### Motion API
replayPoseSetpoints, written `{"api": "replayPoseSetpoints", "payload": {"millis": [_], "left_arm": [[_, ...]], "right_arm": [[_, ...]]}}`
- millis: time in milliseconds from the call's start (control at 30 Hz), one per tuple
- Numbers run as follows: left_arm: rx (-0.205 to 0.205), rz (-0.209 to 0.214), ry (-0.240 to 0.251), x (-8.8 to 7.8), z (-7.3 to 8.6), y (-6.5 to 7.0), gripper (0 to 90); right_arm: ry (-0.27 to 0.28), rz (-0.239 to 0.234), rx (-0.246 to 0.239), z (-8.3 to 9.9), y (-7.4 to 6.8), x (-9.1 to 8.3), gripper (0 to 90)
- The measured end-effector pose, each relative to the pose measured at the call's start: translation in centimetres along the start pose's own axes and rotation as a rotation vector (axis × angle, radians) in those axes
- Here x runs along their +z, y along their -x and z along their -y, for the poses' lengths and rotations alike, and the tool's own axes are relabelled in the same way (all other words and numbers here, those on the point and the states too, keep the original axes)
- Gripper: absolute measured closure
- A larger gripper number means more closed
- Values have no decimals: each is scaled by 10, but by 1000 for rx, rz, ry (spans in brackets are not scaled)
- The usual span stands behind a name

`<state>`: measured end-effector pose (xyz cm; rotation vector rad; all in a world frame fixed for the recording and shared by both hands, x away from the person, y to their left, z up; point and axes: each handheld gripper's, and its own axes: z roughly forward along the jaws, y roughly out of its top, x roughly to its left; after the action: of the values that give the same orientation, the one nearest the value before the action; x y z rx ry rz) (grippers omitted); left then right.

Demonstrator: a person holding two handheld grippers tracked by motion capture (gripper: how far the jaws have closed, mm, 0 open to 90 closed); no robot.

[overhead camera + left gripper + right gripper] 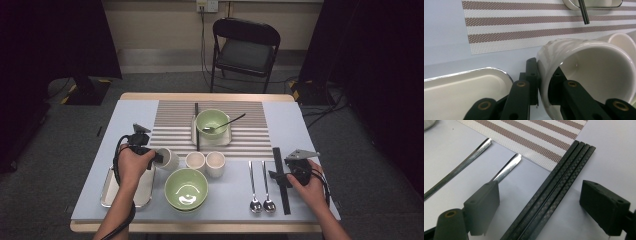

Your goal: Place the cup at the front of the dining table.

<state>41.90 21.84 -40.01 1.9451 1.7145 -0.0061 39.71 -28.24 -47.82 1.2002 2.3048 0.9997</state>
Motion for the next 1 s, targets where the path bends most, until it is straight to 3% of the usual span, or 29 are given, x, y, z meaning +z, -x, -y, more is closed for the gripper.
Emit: {"api": "replayPoseSetpoints", "payload": {"millis": [1000], "left_arm": [[-1,-15,10,0,-18,2,821]], "right_arm": [[0,1,0,0,0,0,154]]}}
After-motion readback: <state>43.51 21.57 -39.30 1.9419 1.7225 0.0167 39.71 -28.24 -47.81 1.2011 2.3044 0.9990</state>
